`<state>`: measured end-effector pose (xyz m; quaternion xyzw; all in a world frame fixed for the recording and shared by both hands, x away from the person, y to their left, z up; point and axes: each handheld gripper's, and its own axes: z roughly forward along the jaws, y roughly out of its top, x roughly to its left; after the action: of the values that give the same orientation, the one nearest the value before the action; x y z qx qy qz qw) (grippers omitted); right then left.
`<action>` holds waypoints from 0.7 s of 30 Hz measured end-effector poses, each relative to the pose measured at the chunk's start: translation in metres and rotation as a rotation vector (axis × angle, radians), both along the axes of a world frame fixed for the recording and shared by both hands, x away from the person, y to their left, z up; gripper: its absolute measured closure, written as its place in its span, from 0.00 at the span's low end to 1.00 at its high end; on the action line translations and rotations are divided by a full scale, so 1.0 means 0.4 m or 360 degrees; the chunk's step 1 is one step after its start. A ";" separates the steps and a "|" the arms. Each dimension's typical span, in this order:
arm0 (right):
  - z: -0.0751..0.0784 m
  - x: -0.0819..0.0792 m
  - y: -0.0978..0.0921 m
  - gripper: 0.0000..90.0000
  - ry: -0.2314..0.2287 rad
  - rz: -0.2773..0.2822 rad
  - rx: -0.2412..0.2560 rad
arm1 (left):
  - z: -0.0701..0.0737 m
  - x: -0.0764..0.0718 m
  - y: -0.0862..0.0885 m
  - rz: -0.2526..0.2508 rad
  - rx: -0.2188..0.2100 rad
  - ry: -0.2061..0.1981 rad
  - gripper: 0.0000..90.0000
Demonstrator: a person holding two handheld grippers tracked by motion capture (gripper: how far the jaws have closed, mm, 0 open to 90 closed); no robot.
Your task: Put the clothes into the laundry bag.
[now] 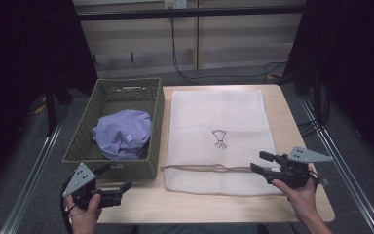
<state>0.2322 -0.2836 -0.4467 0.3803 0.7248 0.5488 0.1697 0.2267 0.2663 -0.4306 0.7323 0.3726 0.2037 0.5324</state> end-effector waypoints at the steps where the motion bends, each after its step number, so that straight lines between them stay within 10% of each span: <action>1: 0.000 0.001 0.002 0.42 0.0001 0.0009 0.0003 | 0.000 0.000 0.000 0.0000 0.0000 0.0000 0.04; 21: -0.025 0.029 0.023 0.43 0.0023 0.0058 -0.0061 | 0.015 -0.001 0.023 0.0047 -0.0027 -0.0042 0.05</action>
<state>0.2439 -0.2742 -0.4566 0.3676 0.7432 0.5351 0.1618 0.2265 0.2755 -0.4247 0.7194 0.3781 0.2181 0.5404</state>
